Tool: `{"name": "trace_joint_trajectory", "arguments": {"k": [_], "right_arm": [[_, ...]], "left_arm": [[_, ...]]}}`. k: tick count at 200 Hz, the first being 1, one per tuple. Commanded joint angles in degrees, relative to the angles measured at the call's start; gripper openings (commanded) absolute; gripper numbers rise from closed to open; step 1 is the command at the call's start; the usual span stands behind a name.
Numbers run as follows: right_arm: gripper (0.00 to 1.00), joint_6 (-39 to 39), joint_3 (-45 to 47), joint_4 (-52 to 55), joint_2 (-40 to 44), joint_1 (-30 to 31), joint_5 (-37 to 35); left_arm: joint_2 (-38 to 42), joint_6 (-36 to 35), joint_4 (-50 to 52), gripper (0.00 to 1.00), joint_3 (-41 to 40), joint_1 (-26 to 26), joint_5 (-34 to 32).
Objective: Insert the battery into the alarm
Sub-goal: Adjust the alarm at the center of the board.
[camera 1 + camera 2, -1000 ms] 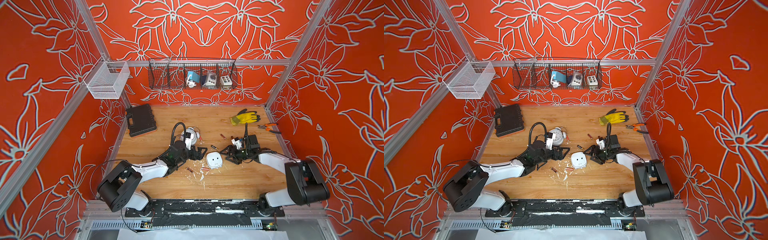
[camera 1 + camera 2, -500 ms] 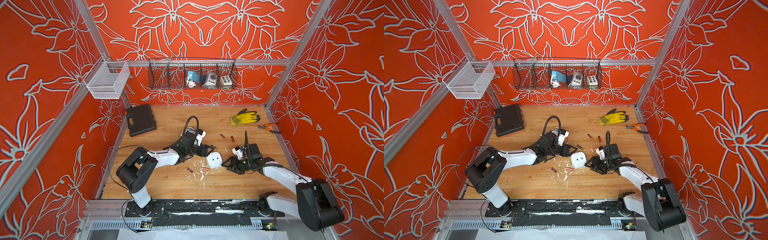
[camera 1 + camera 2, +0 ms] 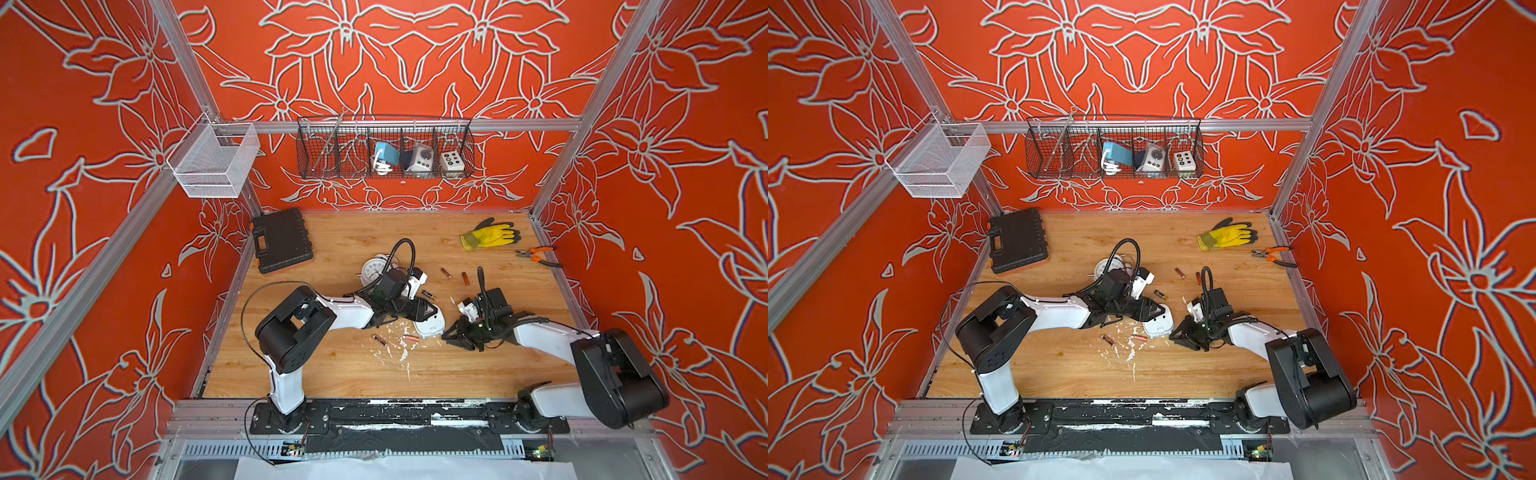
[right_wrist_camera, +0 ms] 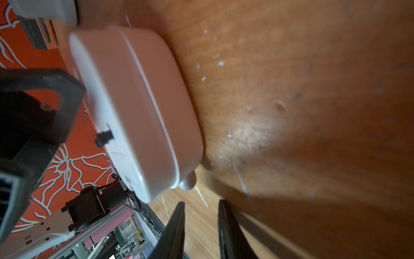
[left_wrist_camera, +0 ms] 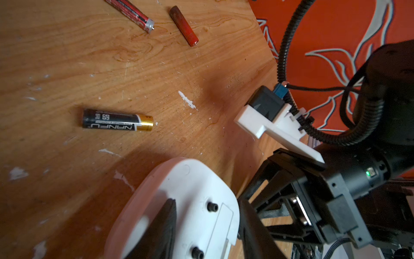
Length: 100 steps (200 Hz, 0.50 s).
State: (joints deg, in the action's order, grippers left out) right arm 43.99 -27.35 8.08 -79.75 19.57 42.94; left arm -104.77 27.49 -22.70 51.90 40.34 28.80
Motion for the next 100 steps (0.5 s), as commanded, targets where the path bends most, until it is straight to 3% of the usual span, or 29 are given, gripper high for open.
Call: {"name": "trace_joint_trajectory", "arguments": {"k": [1,25,100], "right_arm": [[0.25,-0.2,-2.1,-1.3,-1.9,0.2,-2.1],[0.24,-0.8,-3.9,-1.1,-4.4,0.0,-2.7],[0.21,-3.4,-9.1,0.4,-7.9,-1.1,-3.7]], "left_arm": [[0.5,1.6,-0.1,0.44,-1.5,0.0,0.7],[1.8,2.2,-0.3,0.47,-3.0,0.0,0.0],[8.7,2.7,0.2,0.70,-4.2,-0.1,-2.1]]}}
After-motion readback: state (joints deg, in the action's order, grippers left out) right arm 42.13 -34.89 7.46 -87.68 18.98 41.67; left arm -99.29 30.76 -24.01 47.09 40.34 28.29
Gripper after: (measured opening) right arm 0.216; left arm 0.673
